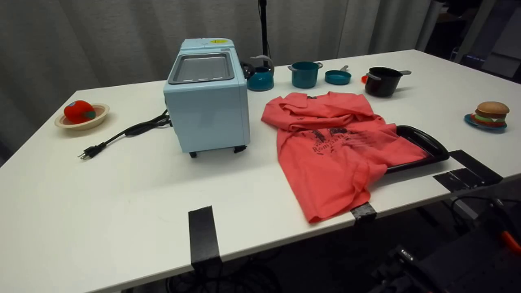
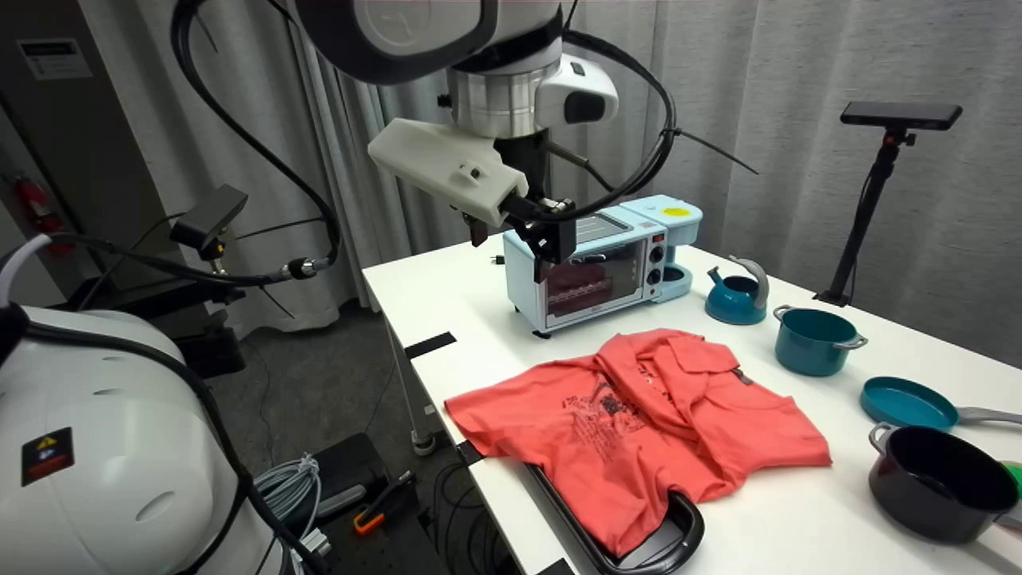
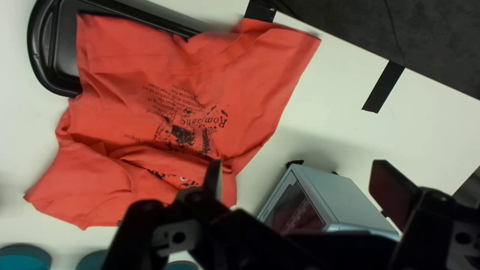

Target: Fold the shirt

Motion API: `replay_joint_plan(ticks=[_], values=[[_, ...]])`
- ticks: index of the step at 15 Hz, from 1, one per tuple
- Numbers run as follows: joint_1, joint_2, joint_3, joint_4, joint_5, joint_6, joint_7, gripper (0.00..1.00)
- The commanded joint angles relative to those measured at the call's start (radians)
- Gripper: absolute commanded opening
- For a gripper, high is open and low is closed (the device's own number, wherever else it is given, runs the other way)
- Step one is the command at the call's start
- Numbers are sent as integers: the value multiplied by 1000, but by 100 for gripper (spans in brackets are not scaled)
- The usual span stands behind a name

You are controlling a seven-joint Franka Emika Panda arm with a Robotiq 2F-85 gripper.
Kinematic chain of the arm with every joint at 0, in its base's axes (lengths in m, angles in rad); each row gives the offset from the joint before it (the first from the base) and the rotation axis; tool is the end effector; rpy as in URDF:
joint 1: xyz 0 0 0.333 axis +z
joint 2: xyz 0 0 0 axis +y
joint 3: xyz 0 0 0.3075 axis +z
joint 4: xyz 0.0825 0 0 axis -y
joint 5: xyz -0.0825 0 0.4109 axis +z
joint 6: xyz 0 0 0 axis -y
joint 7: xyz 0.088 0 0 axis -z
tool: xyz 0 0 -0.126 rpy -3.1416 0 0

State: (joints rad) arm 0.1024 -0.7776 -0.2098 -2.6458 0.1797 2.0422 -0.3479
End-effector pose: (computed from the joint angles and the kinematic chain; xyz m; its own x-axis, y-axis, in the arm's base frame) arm 0.3696 -0.0231 0.4572 0.9539 0.1808 0.2397 0.2397 -0.9394 -0.2452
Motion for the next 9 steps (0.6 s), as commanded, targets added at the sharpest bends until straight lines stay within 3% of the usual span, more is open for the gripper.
replay_joint_plan(ticks=[1, 9], values=[[-13, 2, 11, 3, 9, -4, -8, 100], [43, 171, 18, -8, 47, 41, -77, 100]])
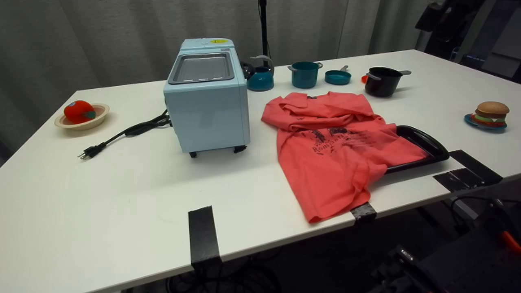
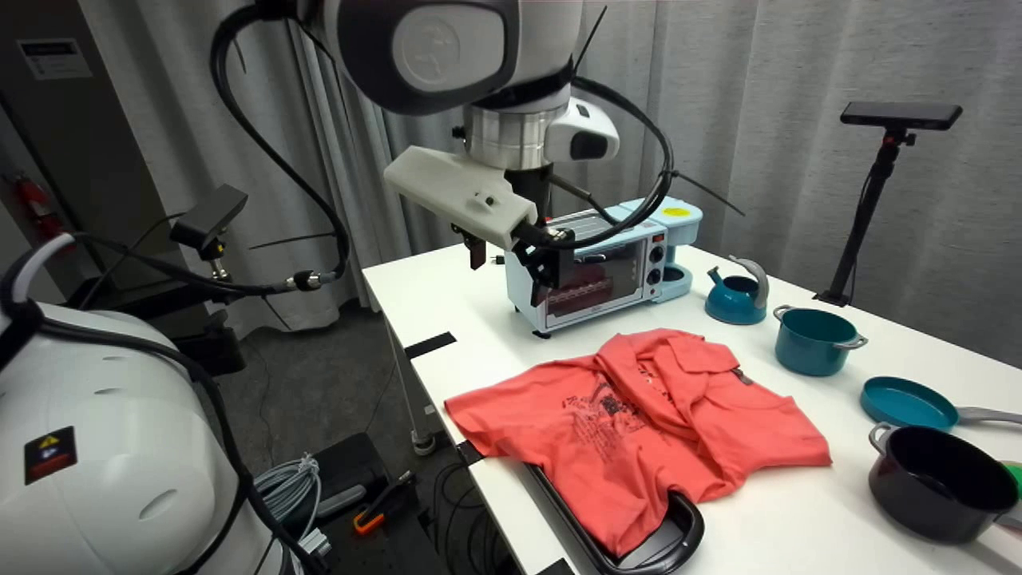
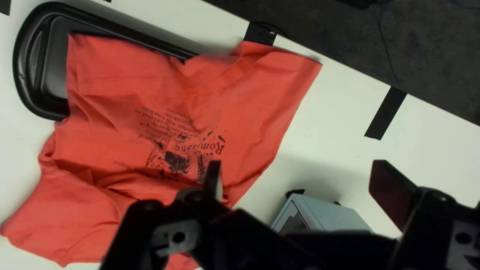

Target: Fold the shirt

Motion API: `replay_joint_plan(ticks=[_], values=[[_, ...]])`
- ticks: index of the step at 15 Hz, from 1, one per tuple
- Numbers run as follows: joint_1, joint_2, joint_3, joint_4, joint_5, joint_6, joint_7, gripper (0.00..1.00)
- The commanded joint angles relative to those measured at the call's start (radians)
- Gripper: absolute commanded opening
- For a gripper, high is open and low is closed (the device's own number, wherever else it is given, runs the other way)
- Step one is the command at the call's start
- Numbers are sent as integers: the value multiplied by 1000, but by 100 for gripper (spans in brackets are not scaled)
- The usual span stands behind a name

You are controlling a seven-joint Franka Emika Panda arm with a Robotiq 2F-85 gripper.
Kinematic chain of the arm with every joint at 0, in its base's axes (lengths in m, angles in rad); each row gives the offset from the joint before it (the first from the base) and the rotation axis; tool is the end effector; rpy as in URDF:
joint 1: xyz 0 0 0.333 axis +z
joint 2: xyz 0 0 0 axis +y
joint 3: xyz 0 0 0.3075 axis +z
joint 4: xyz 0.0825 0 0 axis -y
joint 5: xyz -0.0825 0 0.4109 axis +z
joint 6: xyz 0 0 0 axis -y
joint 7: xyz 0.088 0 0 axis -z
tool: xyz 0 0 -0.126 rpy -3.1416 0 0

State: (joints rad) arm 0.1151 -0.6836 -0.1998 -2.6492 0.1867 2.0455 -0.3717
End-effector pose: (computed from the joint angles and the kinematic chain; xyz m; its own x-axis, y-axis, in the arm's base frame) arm 0.3797 -0.0132 0.4215 0.9628 0.2216 0.1543 0.2554 -0.9329 -0.2537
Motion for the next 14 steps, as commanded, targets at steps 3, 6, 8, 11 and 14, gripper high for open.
replay_joint_plan(ticks=[3, 6, 8, 11, 14], values=[[65, 164, 32, -24, 65, 94, -101, 100], [101, 248, 57, -33, 94, 168, -157, 100], [114, 288, 63, -19, 123, 193, -186, 100], [91, 282, 84, -31, 104, 180, -157, 100], [90, 290, 85, -24, 105, 181, -160, 100]])
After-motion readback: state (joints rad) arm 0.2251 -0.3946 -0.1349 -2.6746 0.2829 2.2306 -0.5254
